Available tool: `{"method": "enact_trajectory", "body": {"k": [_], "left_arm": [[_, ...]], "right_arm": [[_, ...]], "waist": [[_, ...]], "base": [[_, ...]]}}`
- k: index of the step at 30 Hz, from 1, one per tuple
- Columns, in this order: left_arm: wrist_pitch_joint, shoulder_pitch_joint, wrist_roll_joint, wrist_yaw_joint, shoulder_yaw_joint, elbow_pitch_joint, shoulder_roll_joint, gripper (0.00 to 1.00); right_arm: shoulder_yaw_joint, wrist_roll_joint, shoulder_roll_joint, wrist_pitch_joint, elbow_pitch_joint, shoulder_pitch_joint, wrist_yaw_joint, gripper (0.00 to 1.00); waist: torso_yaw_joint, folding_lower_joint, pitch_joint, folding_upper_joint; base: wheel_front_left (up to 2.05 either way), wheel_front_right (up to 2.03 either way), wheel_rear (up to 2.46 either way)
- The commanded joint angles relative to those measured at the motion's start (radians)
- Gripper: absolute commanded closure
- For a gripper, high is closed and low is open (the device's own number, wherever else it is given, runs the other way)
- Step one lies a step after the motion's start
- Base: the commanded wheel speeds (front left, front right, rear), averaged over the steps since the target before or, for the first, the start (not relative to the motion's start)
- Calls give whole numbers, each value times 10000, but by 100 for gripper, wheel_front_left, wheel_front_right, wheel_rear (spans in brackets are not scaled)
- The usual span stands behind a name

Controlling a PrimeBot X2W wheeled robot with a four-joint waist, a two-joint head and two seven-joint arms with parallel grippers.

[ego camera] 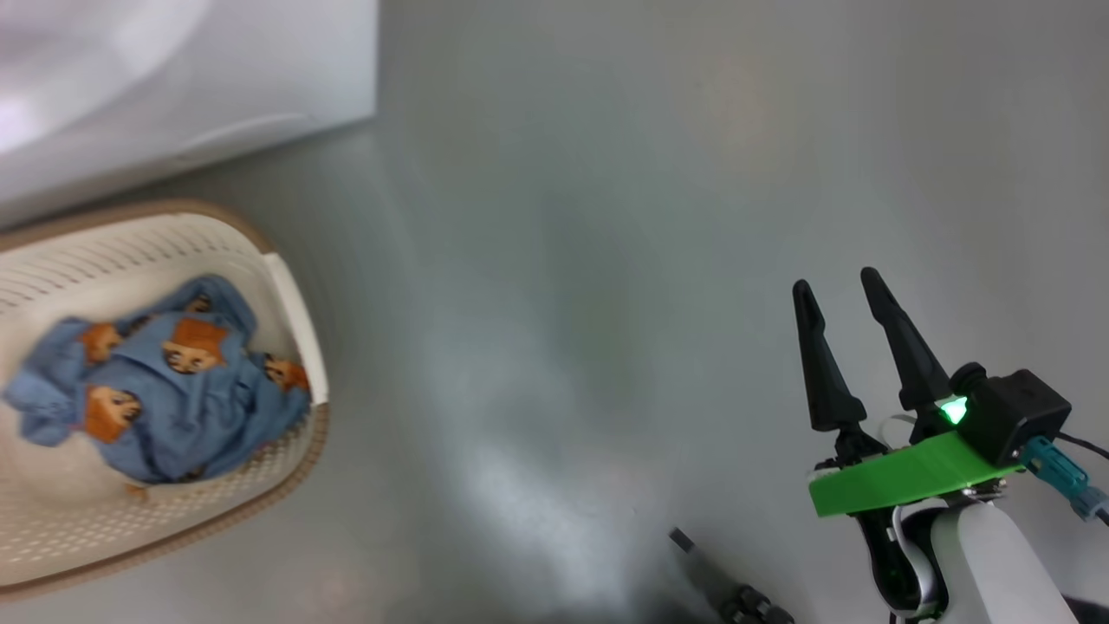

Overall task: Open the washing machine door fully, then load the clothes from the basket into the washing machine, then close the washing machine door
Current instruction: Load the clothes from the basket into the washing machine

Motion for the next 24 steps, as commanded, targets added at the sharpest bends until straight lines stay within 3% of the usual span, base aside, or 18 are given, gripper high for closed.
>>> {"method": "enact_trajectory", "body": {"k": [1, 9, 12, 13, 14, 15, 24], "left_arm": [[-343, -341, 176, -13, 172, -422, 703, 100], [-2109, -1337, 822, -124, -152, -739, 1258, 100], [-2003, -1558, 832, 10, -181, -336, 1236, 100], [-1853, -1641, 883, 179, -217, -91, 1236, 27], [-1853, -1641, 883, 179, -217, -91, 1236, 27], [-1801, -1649, 891, 243, -233, 18, 1219, 0], [-1713, -1634, 780, 433, -343, 494, 979, 0]], "right_arm": [[237, 140, -107, -171, -43, -42, 44, 0], [480, 363, -107, -421, 355, -413, 44, 0], [513, 462, -107, -463, 498, -483, 44, 0], [481, 461, -107, -481, 580, -519, 44, 0], [481, 461, -107, -481, 580, -519, 44, 0], [466, 474, -107, -490, 610, -540, 44, 0], [292, 409, -106, -533, 657, -683, 44, 0]], "waist": [[-567, -1, 766, 0], [-760, -1, 1115, 0], [-746, -1, 1164, 0], [-698, -1, 1190, 0], [-698, -1, 1190, 0], [-672, -1, 1196, 0], [-380, -1, 1202, 0]], "base": [[0, 0, 0], [0, 0, 0], [0, 0, 0], [0, 0, 0], [0, 0, 0], [0, 0, 0], [0, 0, 0]]}}
